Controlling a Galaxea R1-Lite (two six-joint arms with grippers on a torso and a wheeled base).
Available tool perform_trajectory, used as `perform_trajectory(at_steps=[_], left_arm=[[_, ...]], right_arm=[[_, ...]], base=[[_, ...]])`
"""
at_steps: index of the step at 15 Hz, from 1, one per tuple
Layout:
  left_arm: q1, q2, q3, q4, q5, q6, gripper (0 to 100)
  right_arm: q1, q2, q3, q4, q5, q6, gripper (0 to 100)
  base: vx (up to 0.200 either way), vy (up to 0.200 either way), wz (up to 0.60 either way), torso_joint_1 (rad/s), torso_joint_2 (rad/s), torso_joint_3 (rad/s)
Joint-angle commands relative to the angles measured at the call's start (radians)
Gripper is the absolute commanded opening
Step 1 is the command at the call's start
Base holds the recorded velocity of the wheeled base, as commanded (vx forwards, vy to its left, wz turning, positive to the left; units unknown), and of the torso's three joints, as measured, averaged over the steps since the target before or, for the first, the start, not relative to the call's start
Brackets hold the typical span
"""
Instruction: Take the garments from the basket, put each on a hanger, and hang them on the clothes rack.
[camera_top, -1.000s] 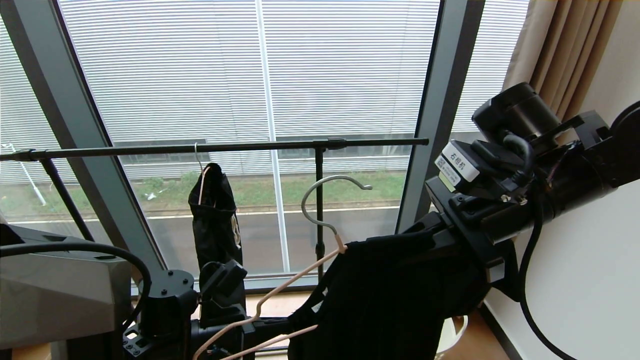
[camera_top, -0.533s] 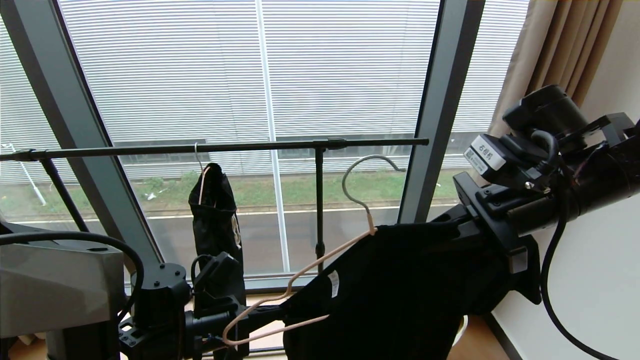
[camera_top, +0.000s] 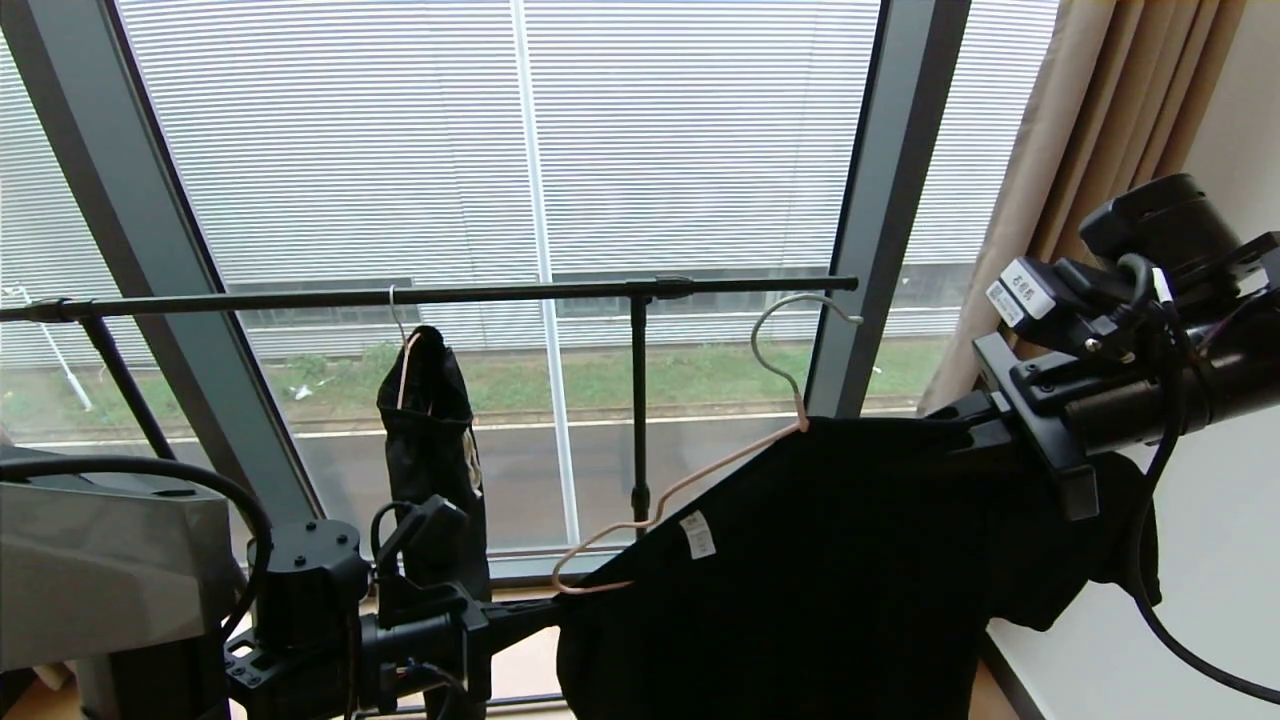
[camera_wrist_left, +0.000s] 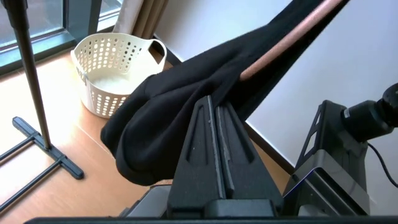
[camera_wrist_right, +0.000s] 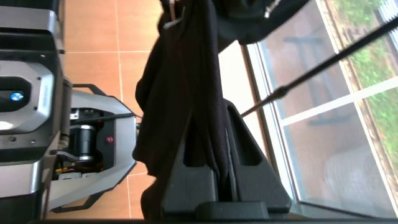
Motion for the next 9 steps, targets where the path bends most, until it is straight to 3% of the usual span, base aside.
perform_trajectory(at_steps=[1, 4, 9], left_arm=[[0.002, -0.01, 0.001, -0.001, 0.0, 0.0, 0], [0.008, -0.03, 0.002, -0.001, 0.0, 0.0, 0], [0.005, -0.085, 0.018, -0.001, 0.0, 0.0, 0]], right_arm=[[-0.02, 0.006, 0.012, -0.011, -0.024, 0.0, 0], [-0.02, 0.006, 0.081, -0.083, -0.107, 0.0, 0], [-0.003, 0.028, 0.154, -0.169, -0.11, 0.003, 0]], base=[[0.0, 0.0, 0.0, 0.0, 0.0, 0.0], [0.0, 0.0, 0.0, 0.0, 0.0, 0.0], [0.0, 0.0, 0.0, 0.0, 0.0, 0.0]])
